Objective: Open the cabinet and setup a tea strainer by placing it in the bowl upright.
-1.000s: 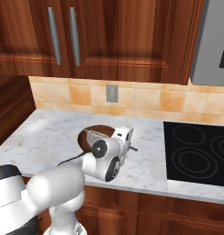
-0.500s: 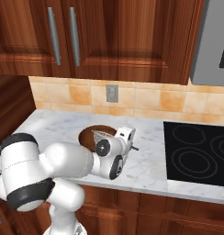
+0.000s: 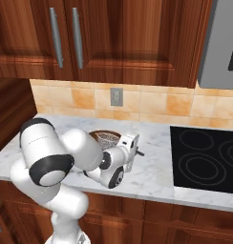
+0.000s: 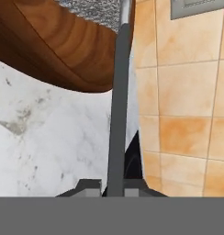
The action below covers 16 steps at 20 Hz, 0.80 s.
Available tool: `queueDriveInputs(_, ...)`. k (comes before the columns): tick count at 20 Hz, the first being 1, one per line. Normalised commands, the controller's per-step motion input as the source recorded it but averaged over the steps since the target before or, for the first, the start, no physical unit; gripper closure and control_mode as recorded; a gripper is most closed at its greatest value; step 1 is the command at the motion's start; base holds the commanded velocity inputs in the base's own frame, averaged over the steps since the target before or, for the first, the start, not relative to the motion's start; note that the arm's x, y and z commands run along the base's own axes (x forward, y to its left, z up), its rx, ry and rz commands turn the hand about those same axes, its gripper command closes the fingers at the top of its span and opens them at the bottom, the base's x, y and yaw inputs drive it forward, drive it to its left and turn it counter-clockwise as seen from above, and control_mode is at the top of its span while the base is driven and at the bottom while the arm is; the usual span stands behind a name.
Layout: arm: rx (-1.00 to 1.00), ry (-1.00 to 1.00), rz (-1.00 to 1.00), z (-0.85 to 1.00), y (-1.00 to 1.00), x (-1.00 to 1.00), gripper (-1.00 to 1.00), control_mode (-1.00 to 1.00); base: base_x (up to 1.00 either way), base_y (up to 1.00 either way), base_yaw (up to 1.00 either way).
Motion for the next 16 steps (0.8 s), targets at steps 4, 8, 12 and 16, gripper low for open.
queueDriveInputs(4, -0.18, -0.19, 0.0, -0.38, 0.1, 0.0, 1.0, -1.0, 0.0, 0.0, 0.0)
queueDriveInputs(8, -0.22, -0.18, 0.0, -0.43, 0.14, 0.0, 1.0, -1.0, 0.0, 0.0, 0.0)
queueDriveInputs(12, -0.3, -0.18, 0.0, -0.5, 0.17, 0.0, 1.0, -1.0, 0.0, 0.0, 0.0)
queueDriveInputs(16, -0.28, -0.21, 0.0, -0.42, 0.21, 0.0, 1.0, -1.0, 0.0, 0.0, 0.0)
